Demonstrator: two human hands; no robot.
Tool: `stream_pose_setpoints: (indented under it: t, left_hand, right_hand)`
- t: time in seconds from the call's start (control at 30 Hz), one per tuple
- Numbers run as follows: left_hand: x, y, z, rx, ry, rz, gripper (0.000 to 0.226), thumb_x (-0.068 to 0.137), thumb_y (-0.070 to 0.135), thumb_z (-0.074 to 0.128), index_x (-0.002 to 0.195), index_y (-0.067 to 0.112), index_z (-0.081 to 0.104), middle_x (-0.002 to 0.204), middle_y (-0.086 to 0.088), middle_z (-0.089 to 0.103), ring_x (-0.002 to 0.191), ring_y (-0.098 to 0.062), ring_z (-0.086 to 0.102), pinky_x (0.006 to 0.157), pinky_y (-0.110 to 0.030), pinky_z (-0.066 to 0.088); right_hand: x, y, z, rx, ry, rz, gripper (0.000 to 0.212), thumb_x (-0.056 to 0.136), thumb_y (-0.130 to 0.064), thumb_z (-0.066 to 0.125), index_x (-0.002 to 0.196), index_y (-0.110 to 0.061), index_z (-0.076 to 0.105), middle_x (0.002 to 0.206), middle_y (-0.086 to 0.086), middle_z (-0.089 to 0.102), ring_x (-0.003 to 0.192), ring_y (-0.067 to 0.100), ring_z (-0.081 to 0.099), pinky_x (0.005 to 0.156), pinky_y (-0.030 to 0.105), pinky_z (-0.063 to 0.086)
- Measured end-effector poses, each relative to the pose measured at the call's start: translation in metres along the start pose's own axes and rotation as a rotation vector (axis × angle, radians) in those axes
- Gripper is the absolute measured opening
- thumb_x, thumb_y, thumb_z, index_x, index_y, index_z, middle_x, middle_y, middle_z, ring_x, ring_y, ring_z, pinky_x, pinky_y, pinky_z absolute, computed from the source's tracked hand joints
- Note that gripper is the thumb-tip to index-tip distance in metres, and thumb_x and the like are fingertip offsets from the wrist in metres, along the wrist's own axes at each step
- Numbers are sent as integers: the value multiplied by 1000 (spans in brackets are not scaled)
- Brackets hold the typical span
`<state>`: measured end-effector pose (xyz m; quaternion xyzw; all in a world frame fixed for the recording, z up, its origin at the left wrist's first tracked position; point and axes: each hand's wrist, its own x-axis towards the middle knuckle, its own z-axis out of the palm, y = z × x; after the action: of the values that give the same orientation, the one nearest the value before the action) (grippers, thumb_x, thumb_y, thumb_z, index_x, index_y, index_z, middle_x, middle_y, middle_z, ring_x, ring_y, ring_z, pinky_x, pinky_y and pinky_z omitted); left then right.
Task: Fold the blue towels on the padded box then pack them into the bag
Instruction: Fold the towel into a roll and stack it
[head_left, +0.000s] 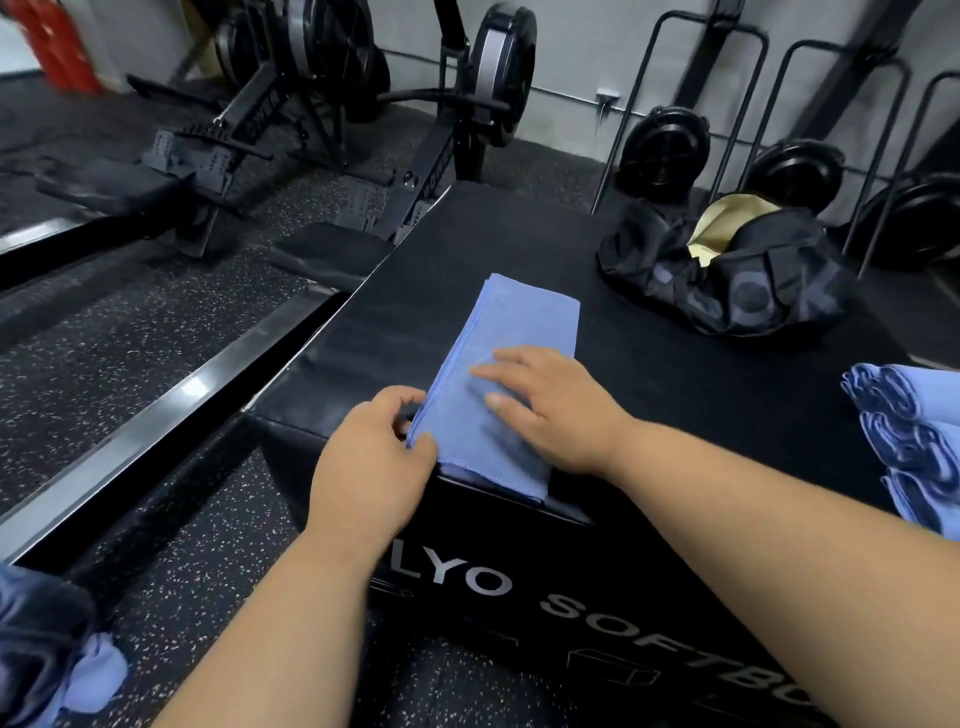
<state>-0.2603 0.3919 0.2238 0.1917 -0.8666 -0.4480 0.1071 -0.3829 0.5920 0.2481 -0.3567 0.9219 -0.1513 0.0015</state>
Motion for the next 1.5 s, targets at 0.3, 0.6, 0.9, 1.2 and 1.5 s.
stream_pose_setpoints:
  t: [0.3, 0.6, 0.9, 1.2, 1.5]
  left_hand:
    - [12, -11, -8, 249, 2, 83, 33, 88, 43, 67, 119, 52, 74, 147, 19, 53, 131, -16, 44, 115, -41, 30]
    - [15, -15, -15, 259, -78, 136, 40, 91, 45, 69, 130, 54, 66, 152, 21, 45, 138, -16, 31, 117, -40, 22]
    - [5, -26, -20, 271, -221, 308, 56, 82, 40, 84, 134, 50, 65, 155, 14, 46, 144, -13, 29, 124, -42, 25]
    - [9, -36, -16, 187, -110, 314, 31, 91, 29, 81, 114, 48, 77, 139, 21, 58, 132, -8, 37, 120, -40, 32]
    - [9, -41, -14, 215, -85, 365, 34, 84, 33, 87, 114, 47, 77, 135, 21, 59, 130, -14, 42, 115, -43, 35]
  right_hand:
    - [9, 2, 24, -160, -280, -67, 76, 90, -81, 21, 160, -59, 0, 175, -10, -12, 162, 23, -12, 129, 53, -7]
    - [-55, -10, 25, -133, -267, -142, 82, 97, -79, 34, 164, -49, -1, 175, -12, -10, 160, 13, -16, 129, 39, -11]
    - [-85, -8, 41, 6, -32, -89, 70, 98, -59, 52, 162, -36, 36, 170, -7, 29, 159, 14, 20, 131, 38, 12]
    - [-91, -7, 50, 81, 183, -26, 51, 98, -44, 63, 146, -26, 62, 152, -8, 57, 145, 5, 45, 125, 29, 30]
    - [-93, -11, 40, 160, 153, 42, 42, 100, -27, 71, 141, -34, 66, 148, -16, 59, 142, -3, 45, 123, 19, 29]
